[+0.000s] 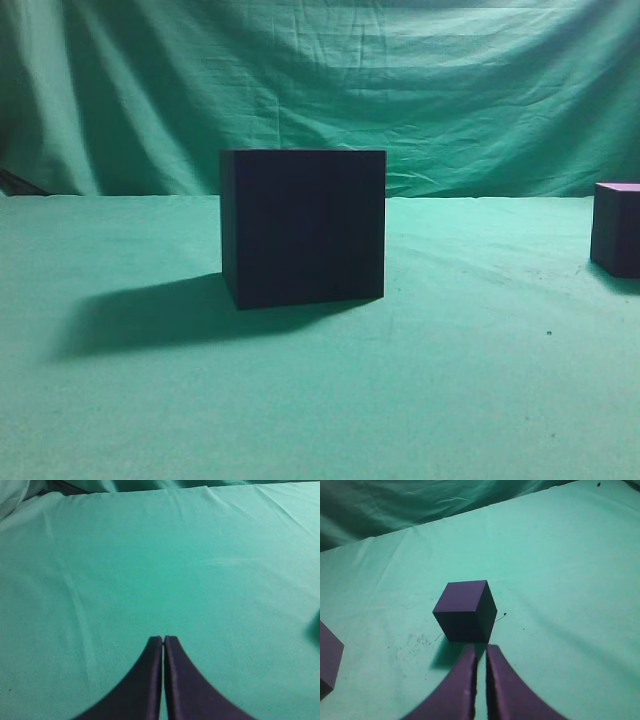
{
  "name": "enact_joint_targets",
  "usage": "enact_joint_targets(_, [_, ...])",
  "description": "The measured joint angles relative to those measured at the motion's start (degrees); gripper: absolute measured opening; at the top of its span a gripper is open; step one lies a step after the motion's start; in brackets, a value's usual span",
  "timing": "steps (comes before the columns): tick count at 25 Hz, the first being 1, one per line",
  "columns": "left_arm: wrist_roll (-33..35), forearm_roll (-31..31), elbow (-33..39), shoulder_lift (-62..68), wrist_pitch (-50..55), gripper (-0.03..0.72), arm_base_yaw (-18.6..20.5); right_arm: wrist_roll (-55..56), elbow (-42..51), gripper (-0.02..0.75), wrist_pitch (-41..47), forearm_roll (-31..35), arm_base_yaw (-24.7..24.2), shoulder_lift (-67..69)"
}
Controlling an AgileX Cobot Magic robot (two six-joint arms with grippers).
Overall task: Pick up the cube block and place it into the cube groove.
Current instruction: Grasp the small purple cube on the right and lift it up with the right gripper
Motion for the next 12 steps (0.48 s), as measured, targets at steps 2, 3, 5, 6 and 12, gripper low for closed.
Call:
enact_joint_targets(2, [0.0,0.0,0.0,0.0,0.0,0.0,0.0,0.0,0.0,0.0,0.0,0.0,0.0,0.0])
enact_joint_targets(3, [0.0,0.0,0.0,0.0,0.0,0.0,0.0,0.0,0.0,0.0,0.0,0.0,0.0,0.0])
enact_joint_targets(5, [0.0,0.0,0.0,0.0,0.0,0.0,0.0,0.0,0.0,0.0,0.0,0.0,0.0,0.0])
enact_joint_targets(6, [0.0,0.0,0.0,0.0,0.0,0.0,0.0,0.0,0.0,0.0,0.0,0.0,0.0,0.0])
enact_joint_targets(12, [0.0,0.0,0.0,0.0,0.0,0.0,0.0,0.0,0.0,0.0,-0.1,0.0,0.0,0.0])
